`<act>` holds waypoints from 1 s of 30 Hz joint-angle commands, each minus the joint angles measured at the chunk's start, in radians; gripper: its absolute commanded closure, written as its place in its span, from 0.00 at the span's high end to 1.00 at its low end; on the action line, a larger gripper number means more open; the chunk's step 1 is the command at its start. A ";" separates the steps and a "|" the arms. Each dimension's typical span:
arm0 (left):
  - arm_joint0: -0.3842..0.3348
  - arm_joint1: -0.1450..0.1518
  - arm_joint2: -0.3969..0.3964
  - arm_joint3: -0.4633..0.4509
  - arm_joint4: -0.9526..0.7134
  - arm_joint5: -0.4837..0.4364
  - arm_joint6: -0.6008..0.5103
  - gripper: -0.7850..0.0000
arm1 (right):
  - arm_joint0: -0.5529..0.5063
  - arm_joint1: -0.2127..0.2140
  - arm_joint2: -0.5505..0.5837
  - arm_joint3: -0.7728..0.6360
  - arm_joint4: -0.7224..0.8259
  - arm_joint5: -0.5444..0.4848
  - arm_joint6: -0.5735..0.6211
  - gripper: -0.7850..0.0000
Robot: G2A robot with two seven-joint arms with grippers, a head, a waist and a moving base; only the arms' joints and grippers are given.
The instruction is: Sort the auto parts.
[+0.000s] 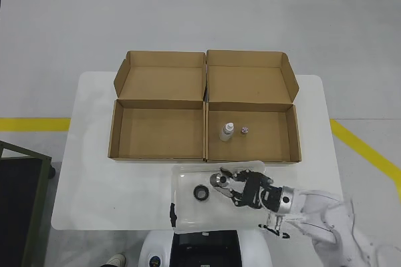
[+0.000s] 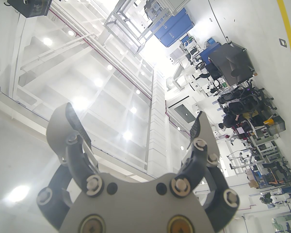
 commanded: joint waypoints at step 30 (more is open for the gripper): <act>0.000 0.000 0.000 0.000 0.000 0.000 0.000 1.00 | 0.047 -0.033 -0.027 0.053 0.809 0.279 -0.043 0.00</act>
